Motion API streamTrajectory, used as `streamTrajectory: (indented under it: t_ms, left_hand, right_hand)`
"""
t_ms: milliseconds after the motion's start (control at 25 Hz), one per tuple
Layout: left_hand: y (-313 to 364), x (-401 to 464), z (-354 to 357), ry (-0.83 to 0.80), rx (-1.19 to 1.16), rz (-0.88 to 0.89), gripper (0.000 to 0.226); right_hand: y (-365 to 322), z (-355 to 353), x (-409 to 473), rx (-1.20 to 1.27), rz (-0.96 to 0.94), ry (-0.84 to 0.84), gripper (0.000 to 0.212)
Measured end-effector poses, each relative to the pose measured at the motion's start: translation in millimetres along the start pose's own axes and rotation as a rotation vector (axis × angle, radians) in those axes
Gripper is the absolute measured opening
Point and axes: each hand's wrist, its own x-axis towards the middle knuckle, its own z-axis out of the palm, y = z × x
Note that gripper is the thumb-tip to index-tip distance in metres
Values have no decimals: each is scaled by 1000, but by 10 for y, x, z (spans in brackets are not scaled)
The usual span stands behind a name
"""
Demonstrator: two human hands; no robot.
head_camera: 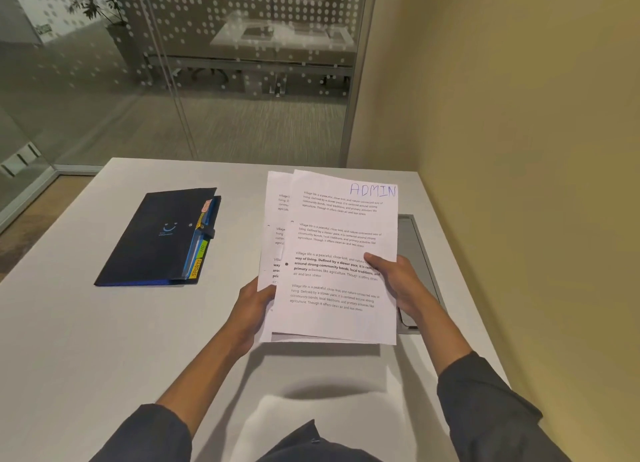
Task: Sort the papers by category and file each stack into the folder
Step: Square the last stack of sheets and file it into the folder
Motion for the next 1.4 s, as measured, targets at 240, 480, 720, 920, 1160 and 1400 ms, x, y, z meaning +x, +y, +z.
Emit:
streamTrajectory:
  t_ms: [240, 480, 720, 920, 1160, 1400]
  left_hand:
    - [31, 6, -23, -13, -30, -52, 38]
    - [39, 79, -39, -5, 92, 31, 19]
    - [62, 169, -24, -1, 197, 23, 20]
    - [246, 377, 2, 123, 130, 82, 18]
    - [158, 476, 25, 195, 93, 92, 15]
    - [139, 486, 29, 141, 177, 86, 12]
  right_hand:
    - [3, 111, -6, 12, -69, 58, 33]
    - [-30, 182, -34, 15, -92, -28, 33]
    - [-12, 197, -28, -83, -135, -1, 27]
    - [203, 404, -138, -144, -198, 66, 22]
    - [303, 514, -169, -176, -262, 95, 24]
    - [208, 486, -170, -150, -252, 147, 30]
